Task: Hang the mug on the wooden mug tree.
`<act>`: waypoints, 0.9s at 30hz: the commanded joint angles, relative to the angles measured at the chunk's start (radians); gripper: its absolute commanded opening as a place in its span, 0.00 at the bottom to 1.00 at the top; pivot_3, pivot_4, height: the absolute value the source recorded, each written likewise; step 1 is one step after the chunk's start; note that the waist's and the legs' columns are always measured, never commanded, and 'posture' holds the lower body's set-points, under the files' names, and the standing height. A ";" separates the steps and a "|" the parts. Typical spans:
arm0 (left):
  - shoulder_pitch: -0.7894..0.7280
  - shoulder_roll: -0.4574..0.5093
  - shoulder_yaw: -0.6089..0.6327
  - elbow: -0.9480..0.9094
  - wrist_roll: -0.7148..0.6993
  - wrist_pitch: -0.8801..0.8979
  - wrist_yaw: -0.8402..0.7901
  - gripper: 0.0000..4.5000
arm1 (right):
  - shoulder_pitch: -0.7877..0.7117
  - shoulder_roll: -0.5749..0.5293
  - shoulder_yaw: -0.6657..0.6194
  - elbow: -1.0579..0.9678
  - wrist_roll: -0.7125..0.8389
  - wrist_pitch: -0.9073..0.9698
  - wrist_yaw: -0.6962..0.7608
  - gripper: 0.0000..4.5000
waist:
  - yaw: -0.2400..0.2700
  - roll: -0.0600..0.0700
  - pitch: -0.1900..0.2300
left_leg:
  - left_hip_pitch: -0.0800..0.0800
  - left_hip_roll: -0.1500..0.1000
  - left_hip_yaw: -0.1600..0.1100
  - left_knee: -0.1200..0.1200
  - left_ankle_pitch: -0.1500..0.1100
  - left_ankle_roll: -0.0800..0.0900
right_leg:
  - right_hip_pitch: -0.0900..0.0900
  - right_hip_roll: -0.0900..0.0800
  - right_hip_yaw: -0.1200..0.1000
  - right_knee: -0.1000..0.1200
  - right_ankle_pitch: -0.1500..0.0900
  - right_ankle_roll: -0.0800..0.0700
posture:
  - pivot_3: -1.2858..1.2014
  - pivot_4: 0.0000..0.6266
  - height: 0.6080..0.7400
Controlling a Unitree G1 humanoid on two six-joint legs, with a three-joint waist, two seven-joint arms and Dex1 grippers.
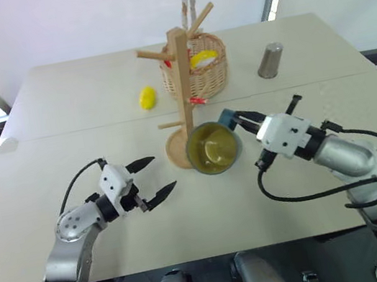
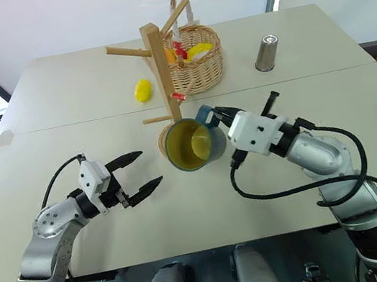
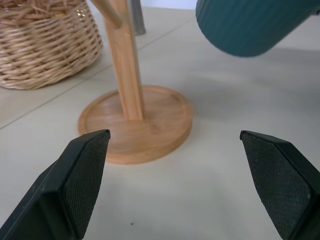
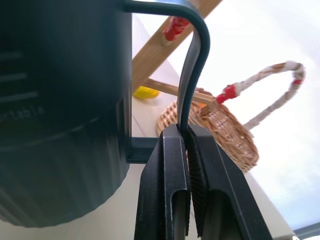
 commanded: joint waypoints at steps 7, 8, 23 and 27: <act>-0.014 0.005 0.062 -0.078 -0.092 0.045 0.011 1.00 | -0.189 0.010 0.035 -0.055 -0.022 0.192 0.010 0.01 | -0.001 0.000 0.000 | -0.003 0.000 0.000 0.000 0.000 0.000 | -0.003 0.000 0.000 0.000 0.000 0.000 | 0.52 0.24 1.00; -0.017 0.013 0.067 -0.097 -0.111 0.063 0.007 1.00 | -0.200 0.010 0.041 -0.058 -0.025 0.201 0.012 0.01 | 0.000 0.000 0.000 | -0.005 0.000 -0.001 0.000 0.000 0.000 | -0.005 0.000 0.000 0.000 0.000 0.000 | 0.52 0.24 1.00; -0.137 0.088 0.129 -0.242 -0.298 0.250 0.014 1.00 | -0.288 0.020 0.118 -0.011 -0.066 0.246 0.025 0.01 | -0.001 0.000 0.000 | -0.013 0.000 -0.001 0.007 0.000 0.000 | -0.010 -0.001 -0.001 0.002 0.001 0.000 | 0.52 0.24 1.00; -0.153 0.090 0.134 -0.247 -0.309 0.267 0.023 1.00 | -0.290 0.033 0.128 -0.004 -0.074 0.247 0.022 0.01 | -0.003 0.000 0.000 | -0.013 0.000 -0.001 0.007 0.000 0.000 | -0.010 -0.001 -0.001 0.002 0.001 0.000 | 0.52 0.24 1.00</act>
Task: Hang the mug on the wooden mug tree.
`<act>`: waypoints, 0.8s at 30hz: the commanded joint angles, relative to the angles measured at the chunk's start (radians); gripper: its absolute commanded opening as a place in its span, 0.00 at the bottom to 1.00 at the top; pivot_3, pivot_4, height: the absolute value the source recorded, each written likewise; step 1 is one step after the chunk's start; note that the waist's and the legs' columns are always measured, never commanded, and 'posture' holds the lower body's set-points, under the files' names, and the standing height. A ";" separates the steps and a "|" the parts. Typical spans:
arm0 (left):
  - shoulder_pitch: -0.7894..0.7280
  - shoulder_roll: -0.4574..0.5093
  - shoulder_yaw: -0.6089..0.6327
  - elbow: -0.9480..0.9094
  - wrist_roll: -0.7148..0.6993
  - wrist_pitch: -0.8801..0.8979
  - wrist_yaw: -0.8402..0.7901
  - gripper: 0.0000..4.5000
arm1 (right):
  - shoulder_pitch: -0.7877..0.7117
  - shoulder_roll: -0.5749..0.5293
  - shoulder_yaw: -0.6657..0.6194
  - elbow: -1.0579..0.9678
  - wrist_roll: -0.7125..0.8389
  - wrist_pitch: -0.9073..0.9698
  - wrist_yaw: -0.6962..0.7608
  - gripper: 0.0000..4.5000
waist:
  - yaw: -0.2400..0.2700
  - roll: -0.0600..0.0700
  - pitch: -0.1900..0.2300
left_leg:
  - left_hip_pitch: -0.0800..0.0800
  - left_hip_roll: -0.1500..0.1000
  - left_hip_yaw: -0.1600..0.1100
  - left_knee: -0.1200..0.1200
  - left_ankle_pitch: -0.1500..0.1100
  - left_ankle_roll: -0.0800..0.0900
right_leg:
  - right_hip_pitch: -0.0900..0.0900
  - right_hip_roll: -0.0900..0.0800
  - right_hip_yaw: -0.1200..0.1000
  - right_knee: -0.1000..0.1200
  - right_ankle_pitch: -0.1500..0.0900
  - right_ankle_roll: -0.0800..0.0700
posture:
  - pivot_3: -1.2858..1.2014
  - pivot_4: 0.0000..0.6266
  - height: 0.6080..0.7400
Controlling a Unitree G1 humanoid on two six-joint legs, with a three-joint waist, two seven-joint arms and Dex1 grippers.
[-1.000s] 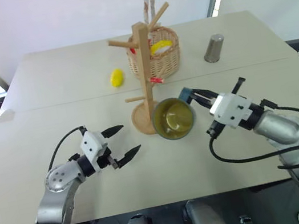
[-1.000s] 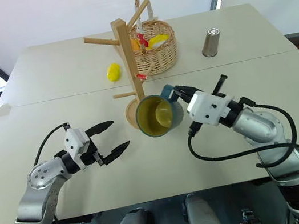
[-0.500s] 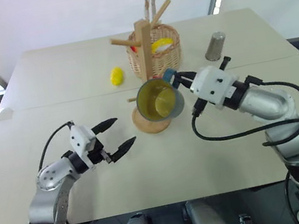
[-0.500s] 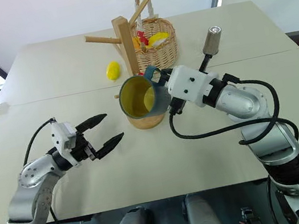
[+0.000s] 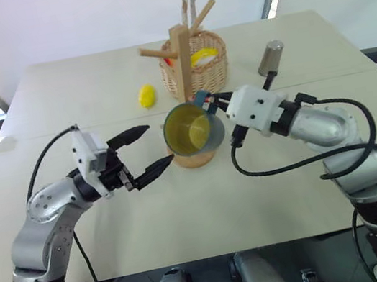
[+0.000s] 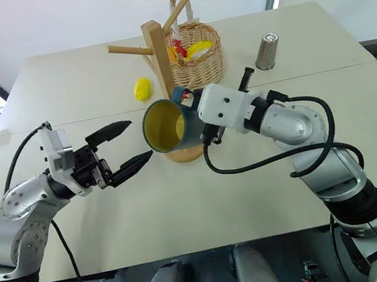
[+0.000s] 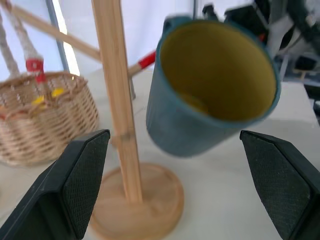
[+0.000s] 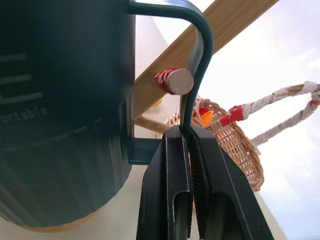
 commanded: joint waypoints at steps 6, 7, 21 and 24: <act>-0.006 0.006 0.029 -0.036 -0.024 0.008 0.015 1.00 | -0.021 0.029 -0.011 -0.007 -0.008 0.009 -0.004 0.22 | -0.001 0.000 0.000 | 0.000 0.000 0.000 0.000 0.000 0.000 | 0.000 0.000 0.000 0.000 0.000 0.000 | 0.52 0.24 1.00; -0.006 0.005 0.029 -0.035 -0.024 0.008 0.016 1.00 | -0.022 0.031 -0.013 -0.004 -0.009 0.006 -0.006 0.30 | -0.001 0.000 0.000 | 0.000 0.000 0.000 0.000 0.000 0.000 | 0.000 0.000 0.000 0.000 0.000 0.000 | 0.52 0.24 1.00; 0.035 -0.013 0.057 0.030 0.046 -0.005 0.121 1.00 | 0.122 0.059 -0.318 0.008 0.169 0.003 -0.015 0.75 | 0.005 -0.001 0.000 | 0.000 0.000 0.000 0.001 0.000 0.000 | 0.001 0.000 0.000 0.000 0.000 0.000 | 0.52 0.24 1.00; 0.051 -0.039 0.088 0.116 0.131 -0.066 0.204 1.00 | 0.262 0.136 -0.441 0.050 0.276 -0.014 -0.031 0.75 | 0.003 -0.001 0.000 | 0.000 0.000 0.000 0.000 0.000 0.000 | 0.001 0.000 0.000 0.000 0.000 0.000 | 0.52 0.24 1.00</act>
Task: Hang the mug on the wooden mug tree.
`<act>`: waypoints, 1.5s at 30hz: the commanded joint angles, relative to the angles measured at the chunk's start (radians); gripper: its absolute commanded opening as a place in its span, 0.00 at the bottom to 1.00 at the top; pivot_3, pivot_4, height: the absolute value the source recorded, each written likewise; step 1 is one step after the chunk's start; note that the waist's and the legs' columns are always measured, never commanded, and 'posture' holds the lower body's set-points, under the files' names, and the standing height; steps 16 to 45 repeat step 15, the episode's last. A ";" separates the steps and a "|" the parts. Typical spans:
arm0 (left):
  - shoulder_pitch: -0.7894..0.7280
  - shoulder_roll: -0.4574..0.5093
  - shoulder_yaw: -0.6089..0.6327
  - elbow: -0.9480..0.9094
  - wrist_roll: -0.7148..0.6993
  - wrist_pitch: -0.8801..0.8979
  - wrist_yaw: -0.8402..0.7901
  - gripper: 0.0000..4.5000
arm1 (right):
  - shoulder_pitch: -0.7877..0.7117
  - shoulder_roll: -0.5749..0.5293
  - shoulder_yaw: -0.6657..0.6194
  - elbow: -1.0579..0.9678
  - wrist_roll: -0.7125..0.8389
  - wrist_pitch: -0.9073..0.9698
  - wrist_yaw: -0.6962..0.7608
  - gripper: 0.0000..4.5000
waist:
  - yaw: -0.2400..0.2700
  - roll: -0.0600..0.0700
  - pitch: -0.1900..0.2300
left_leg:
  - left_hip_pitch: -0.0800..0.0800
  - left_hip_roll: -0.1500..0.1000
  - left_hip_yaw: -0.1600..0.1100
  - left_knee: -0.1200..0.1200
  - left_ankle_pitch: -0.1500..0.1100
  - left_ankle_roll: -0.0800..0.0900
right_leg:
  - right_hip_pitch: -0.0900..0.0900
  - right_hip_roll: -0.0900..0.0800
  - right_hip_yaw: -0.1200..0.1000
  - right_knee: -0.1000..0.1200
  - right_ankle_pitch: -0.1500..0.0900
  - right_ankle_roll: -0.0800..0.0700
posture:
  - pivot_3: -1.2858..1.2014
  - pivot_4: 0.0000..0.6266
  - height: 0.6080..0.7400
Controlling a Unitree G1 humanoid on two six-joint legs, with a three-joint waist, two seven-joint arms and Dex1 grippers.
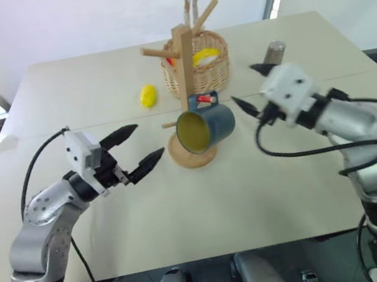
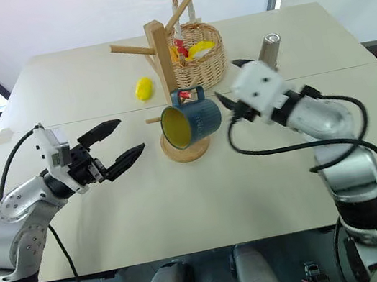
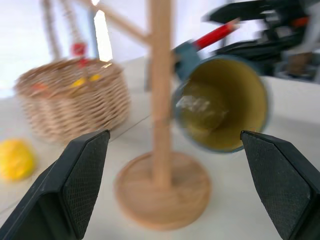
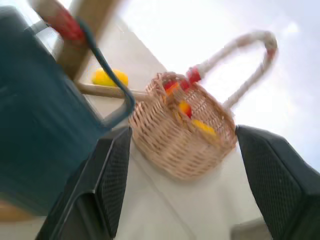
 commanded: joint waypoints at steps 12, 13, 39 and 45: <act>0.177 -0.167 0.093 0.224 0.259 -0.212 0.279 1.00 | 0.306 0.195 -0.048 0.258 0.101 -0.341 -0.060 0.75 | -0.002 0.001 0.000 | 0.002 0.000 0.001 0.001 0.000 0.000 | 0.000 0.000 0.001 0.003 0.002 0.000 | 0.52 0.24 1.00; 0.189 -0.171 0.095 0.220 0.264 -0.218 0.283 1.00 | 0.301 0.197 -0.042 0.264 0.106 -0.346 -0.061 0.75 | -0.001 0.001 0.000 | 0.002 0.000 0.001 0.001 0.000 0.000 | 0.000 0.000 0.001 0.003 0.002 0.000 | 0.52 0.24 1.00; 0.204 -0.173 0.098 0.214 0.268 -0.227 0.288 1.00 | 0.289 0.198 -0.030 0.275 0.109 -0.353 -0.065 0.75 | -0.001 0.001 0.000 | 0.002 0.000 0.001 0.001 0.000 0.000 | 0.000 0.000 0.001 0.003 0.002 0.000 | 0.52 0.24 1.00; 0.204 -0.173 0.098 0.214 0.268 -0.227 0.288 1.00 | 0.289 0.198 -0.030 0.275 0.109 -0.353 -0.065 0.75 | -0.001 0.001 0.000 | 0.002 0.000 0.001 0.001 0.000 0.000 | 0.000 0.000 0.001 0.003 0.002 0.000 | 0.52 0.24 1.00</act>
